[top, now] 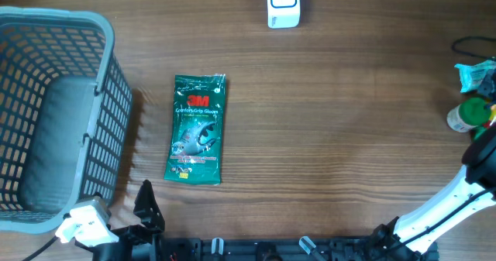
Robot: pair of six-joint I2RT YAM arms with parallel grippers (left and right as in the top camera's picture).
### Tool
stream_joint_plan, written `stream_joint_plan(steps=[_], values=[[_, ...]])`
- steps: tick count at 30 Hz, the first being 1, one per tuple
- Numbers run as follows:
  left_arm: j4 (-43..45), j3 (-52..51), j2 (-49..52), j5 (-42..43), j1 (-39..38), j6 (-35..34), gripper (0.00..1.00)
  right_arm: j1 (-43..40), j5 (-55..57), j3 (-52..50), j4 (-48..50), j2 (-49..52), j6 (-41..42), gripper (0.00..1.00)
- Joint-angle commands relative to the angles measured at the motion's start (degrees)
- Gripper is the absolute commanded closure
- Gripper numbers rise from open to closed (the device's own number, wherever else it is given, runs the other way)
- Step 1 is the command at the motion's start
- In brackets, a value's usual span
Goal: Scan the item barcode
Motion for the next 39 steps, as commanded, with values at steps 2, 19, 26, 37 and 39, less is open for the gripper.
stream_joint_plan(steps=[2,19,26,37,39], values=[[0.2,0.0,-0.2,-0.2,-0.2,-0.3,0.0,-0.3,-0.4,3.5,-1.9,-0.9,9.4,0.0],[0.2,0.0,-0.2,-0.2,-0.2,-0.3,0.0,16.5,-73.7,9.2,-13.7,-27.0,24.5,0.0],[0.2,0.0,-0.2,-0.2,-0.2,-0.3,0.0,46.6,-51.5,6.4,-25.4,-25.8,29.6,0.0],[0.2,0.0,-0.2,-0.2,-0.2,-0.3,0.0,78.4,-31.8,0.7,-21.9,-6.6,35.6,0.05],[0.2,0.0,-0.2,-0.2,-0.2,-0.3,0.0,80.6,-32.0,0.7,-21.3,-4.4,38.1,0.05]])
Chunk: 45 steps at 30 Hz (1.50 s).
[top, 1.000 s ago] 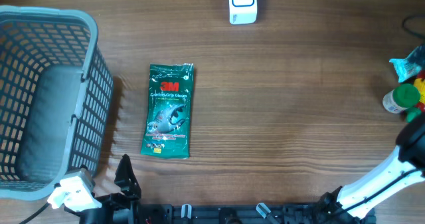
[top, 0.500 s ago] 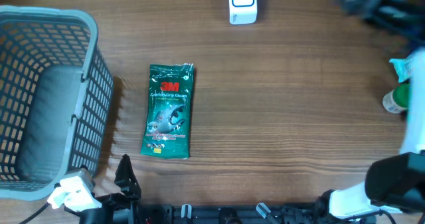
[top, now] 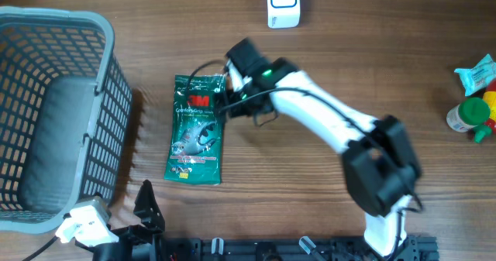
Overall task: Scan the item barcode
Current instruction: 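Reach the right gripper to the green glove pack and pinch its edge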
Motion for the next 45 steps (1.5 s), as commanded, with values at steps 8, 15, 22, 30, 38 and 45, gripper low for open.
stream_joint_plan(steps=[8,15,22,30,38,45], values=[[0.2,0.0,-0.2,-0.2,-0.2,-0.3,0.0,7.8,8.5,-0.2,5.0,10.1,12.3,0.14],[0.2,0.0,-0.2,-0.2,-0.2,-0.3,0.0,10.2,8.5,-0.2,5.7,13.7,14.2,0.8],[0.2,0.0,-0.2,-0.2,-0.2,-0.3,0.0,4.7,15.0,0.7,-7.3,11.5,25.7,0.96],[0.2,0.0,-0.2,-0.2,-0.2,-0.3,0.0,-4.0,16.6,1.4,-28.5,-6.5,38.2,0.96],[0.2,0.0,-0.2,-0.2,-0.2,-0.3,0.0,-7.1,10.7,1.1,-48.5,-18.8,61.2,0.96],[0.2,0.0,-0.2,-0.2,-0.2,-0.3,0.0,-8.5,9.5,1.0,-48.5,-18.4,73.0,0.96]])
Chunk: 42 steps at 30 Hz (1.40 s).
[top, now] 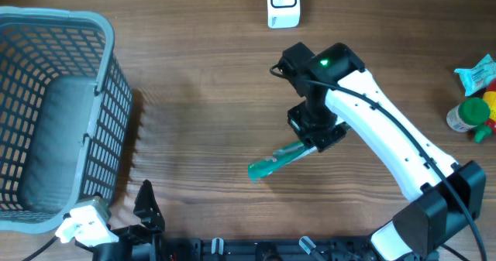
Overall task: Scan the item barcode
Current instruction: 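Reach the right gripper to the green glove pack and pinch its edge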
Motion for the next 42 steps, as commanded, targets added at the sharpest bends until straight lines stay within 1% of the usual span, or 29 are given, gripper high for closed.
stream_joint_plan(steps=[1,7,11,13,18,23,28,31,37,40,42], values=[[0.2,0.0,-0.2,-0.2,-0.2,-0.3,0.0,-0.6,-0.6,-0.2,-0.1,0.2,8.6,0.96],[0.2,0.0,-0.2,-0.2,-0.2,-0.3,0.0,-0.7,-0.6,-0.3,-0.1,1.2,8.5,0.96],[0.2,0.0,-0.2,-0.2,-0.2,-0.3,0.0,-1.6,0.0,-0.3,-0.1,1.2,13.2,0.96],[0.2,0.0,-0.2,-0.2,-0.2,-0.3,0.0,-2.9,-3.0,-0.3,-0.1,1.2,14.0,0.96],[0.2,0.0,-0.2,-0.2,-0.2,-0.3,0.0,-6.9,-4.1,-0.3,0.3,1.5,13.7,0.96],[0.2,0.0,-0.2,-0.2,-0.2,-0.3,0.0,-10.1,-6.1,-2.0,2.2,6.1,13.5,0.96],[0.2,0.0,-0.2,-0.2,-0.2,-0.3,0.0,-13.6,-11.0,-1.9,4.0,9.8,8.6,0.96],[0.2,0.0,-0.2,-0.2,-0.2,-0.3,0.0,-17.4,-11.6,-1.9,7.2,9.9,7.8,0.96],[0.2,0.0,-0.2,-0.2,-0.2,-0.3,0.0,-23.5,-9.6,-1.9,21.0,13.1,5.7,0.96],[0.2,0.0,-0.2,-0.2,-0.2,-0.3,0.0,-24.9,-5.9,-1.9,29.6,13.3,0.1,0.96],[0.2,0.0,-0.2,-0.2,-0.2,-0.3,0.0,-25.2,-5.3,-1.9,34.9,13.3,-7.2,0.96]])
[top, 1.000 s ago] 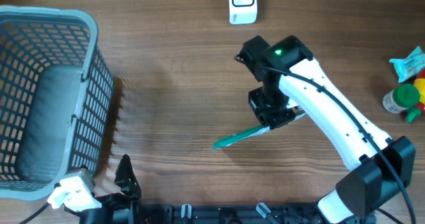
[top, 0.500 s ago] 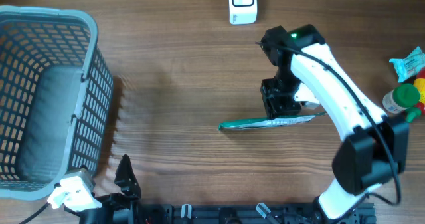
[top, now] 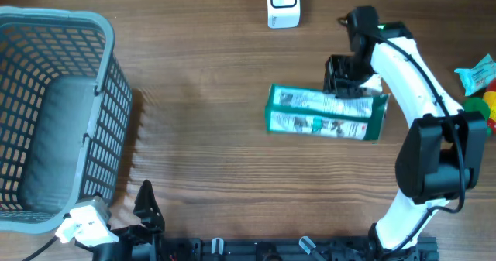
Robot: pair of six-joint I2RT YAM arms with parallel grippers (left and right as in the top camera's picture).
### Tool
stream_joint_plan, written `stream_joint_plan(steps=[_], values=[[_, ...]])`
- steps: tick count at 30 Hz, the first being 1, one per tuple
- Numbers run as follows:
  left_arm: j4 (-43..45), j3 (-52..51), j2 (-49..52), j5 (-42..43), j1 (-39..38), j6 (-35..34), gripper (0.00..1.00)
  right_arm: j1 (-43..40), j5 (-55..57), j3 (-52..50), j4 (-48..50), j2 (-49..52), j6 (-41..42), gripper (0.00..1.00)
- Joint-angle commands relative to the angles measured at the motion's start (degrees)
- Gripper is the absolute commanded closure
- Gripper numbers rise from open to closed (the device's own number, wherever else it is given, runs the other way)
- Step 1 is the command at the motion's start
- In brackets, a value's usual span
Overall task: Scan the item barcode
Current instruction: 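Reach the right gripper to the green glove pack and pinch its edge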
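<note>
The green 3M glove packet (top: 325,112) hangs above the table right of centre, lying crosswise with its printed white back facing up. My right gripper (top: 350,84) is shut on the packet's far edge, with the white arm reaching in from the right. The white barcode scanner (top: 283,4) stands at the back edge, up and to the left of the packet. My left gripper (top: 145,199) rests at the front left edge, its dark fingers together, holding nothing.
A large grey mesh basket (top: 108,98) fills the left side. At the right edge lie a teal packet (top: 474,73) and a green-capped bottle (top: 466,114) beside a red and yellow item.
My right gripper has moved back and to the right with the packet. The packet, seen edge-on before, now lies flat with its back side up.
The packet lay face up on the table left of centre, with both arms withdrawn. Then my right gripper was at its top edge. Then it held the packet lifted edge-on mid-table, and now holds it turned back side up nearer the scanner.
</note>
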Motion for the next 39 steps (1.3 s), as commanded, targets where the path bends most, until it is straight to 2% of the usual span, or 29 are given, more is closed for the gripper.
stream_joint_plan(steps=[1,3,5,8,10,15,18,21,27,29,31,32,36,39], values=[[0.2,0.0,-0.2,-0.2,-0.2,-0.3,0.0,-0.4,3.5,-0.2,6.3,0.6,-13.9,0.96],[0.2,0.0,-0.2,-0.2,-0.2,-0.3,0.0,-0.4,4.0,0.0,9.2,0.5,-20.0,0.96],[0.2,0.0,-0.2,-0.2,-0.2,-0.3,0.0,-0.4,4.6,0.1,9.6,0.5,-21.4,0.96],[0.2,0.0,-0.2,-0.2,-0.2,-0.3,0.0,-0.4,4.3,0.2,13.5,0.5,-36.0,0.96],[0.2,0.0,-0.2,-0.2,-0.2,-0.3,0.0,-0.4,4.4,0.2,12.7,0.5,-37.5,0.96],[0.2,0.0,-0.2,-0.2,-0.2,-0.3,0.0,0.2,-2.3,0.2,15.2,0.4,-74.0,0.96],[0.2,0.0,-0.2,-0.2,-0.2,-0.3,0.0,1.7,-2.5,0.2,8.1,0.5,-88.6,0.95],[0.2,0.0,-0.2,-0.2,-0.2,-0.3,0.0,6.2,-0.3,0.2,1.9,0.5,-96.8,0.95],[0.2,0.0,-0.2,-0.2,-0.2,-0.3,0.0,19.1,15.5,0.1,1.8,0.5,-94.9,0.95],[0.2,0.0,-0.2,-0.2,-0.2,-0.3,0.0,21.9,23.5,0.0,2.6,0.6,-89.7,0.95],[0.2,0.0,-0.2,-0.2,-0.2,-0.3,0.0,25.3,37.9,0.0,2.4,0.6,-79.4,0.95],[0.2,0.0,-0.2,-0.2,-0.2,-0.3,0.0,26.4,41.0,0.0,2.1,0.6,-77.0,0.95],[0.2,0.0,-0.2,-0.2,-0.2,-0.3,0.0,28.3,41.9,0.0,1.8,0.6,-74.8,0.93],[0.2,0.0,-0.2,-0.2,-0.2,-0.3,0.0,28.1,45.0,0.0,0.9,0.6,-70.5,0.96]])
